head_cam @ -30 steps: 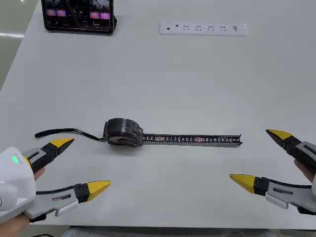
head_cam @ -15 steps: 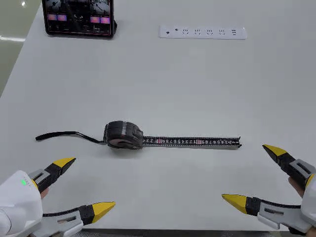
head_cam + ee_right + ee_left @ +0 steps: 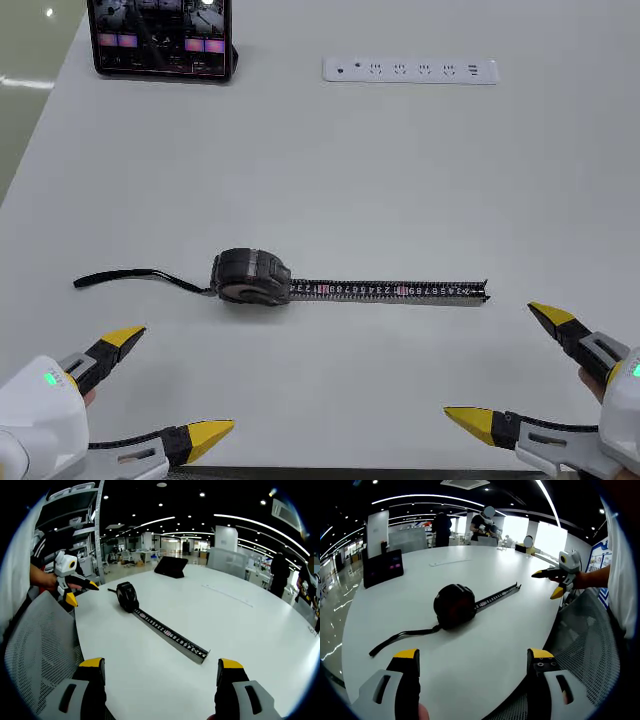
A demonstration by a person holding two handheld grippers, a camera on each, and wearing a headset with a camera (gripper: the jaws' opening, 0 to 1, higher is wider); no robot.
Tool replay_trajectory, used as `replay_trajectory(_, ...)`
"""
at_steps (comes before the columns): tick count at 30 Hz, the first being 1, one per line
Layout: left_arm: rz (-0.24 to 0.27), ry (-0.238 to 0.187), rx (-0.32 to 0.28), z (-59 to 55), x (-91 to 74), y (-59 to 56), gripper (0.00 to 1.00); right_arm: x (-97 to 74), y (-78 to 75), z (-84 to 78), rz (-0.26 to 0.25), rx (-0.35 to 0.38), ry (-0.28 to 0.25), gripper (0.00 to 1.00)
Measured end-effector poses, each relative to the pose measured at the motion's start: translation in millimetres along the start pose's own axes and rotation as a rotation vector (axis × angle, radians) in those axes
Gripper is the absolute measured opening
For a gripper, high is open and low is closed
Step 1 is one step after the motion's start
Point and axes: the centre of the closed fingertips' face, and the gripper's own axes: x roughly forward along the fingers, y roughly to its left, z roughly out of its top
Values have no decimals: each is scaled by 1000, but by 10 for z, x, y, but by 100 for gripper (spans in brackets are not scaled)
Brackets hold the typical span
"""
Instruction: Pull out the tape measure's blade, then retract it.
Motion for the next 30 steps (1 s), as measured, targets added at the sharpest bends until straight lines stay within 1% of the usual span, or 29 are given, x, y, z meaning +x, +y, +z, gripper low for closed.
replay_trajectory(8, -3, -2, 0, 27, 15, 14, 86, 25, -32, 62, 1, -8, -7, 92)
replay_trajectory(14, -4, -4, 16, 78, 33, 35, 85, 45, -41, 60, 2, -11, -4, 91)
replay_trajectory(19, 0, -3, 19, 93, 43, 56, 85, 56, -25, 48, 10, -12, 1, 91)
replay_trajectory(30, -1, -3, 12, 86, 37, 53, 85, 43, -34, 70, 8, -15, -1, 91)
